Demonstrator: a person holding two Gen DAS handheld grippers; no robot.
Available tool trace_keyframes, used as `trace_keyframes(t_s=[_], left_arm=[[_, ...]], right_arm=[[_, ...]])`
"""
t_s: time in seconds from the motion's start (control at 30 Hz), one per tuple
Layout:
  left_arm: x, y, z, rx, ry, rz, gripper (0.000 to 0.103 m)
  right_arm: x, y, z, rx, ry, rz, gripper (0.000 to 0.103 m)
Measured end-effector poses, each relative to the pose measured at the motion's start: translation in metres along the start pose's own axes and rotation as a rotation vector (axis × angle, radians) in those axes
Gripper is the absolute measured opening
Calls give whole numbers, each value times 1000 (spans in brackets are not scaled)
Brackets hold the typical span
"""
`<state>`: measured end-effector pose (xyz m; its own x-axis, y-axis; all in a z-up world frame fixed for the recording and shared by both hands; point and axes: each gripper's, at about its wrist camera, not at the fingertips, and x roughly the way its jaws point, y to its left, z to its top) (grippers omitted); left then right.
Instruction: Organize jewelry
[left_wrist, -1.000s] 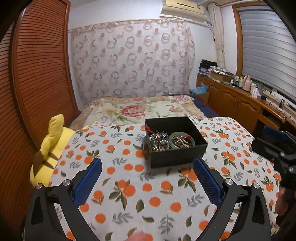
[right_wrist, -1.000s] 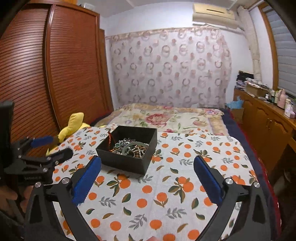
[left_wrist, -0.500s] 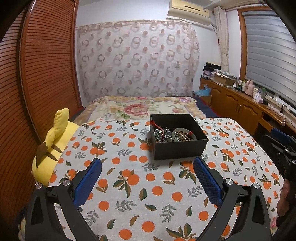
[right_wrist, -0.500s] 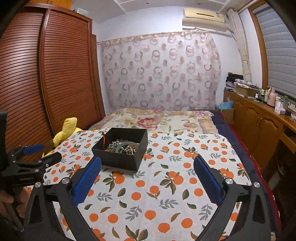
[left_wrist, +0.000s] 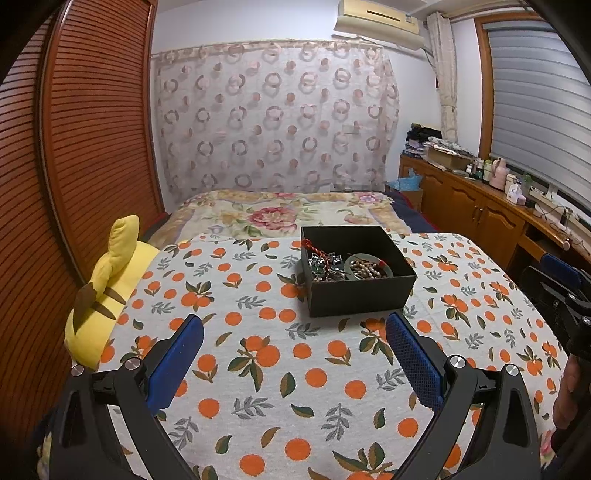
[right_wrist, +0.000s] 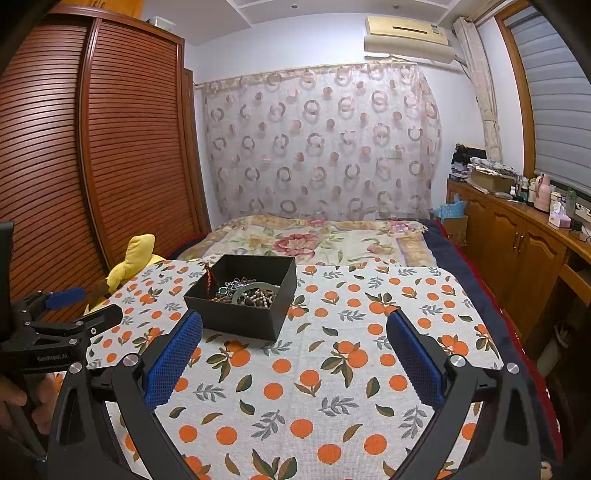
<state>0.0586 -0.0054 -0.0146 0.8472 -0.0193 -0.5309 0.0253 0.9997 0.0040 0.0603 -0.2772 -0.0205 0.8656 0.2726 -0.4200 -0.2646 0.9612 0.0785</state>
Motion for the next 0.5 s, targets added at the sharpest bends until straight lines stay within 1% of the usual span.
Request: trace_keyframes(t_s=[0.5], left_arm=[[-11,-5,0,9,-25,3,95]], right_arm=[[0,0,-1,2,-3,-6,101]])
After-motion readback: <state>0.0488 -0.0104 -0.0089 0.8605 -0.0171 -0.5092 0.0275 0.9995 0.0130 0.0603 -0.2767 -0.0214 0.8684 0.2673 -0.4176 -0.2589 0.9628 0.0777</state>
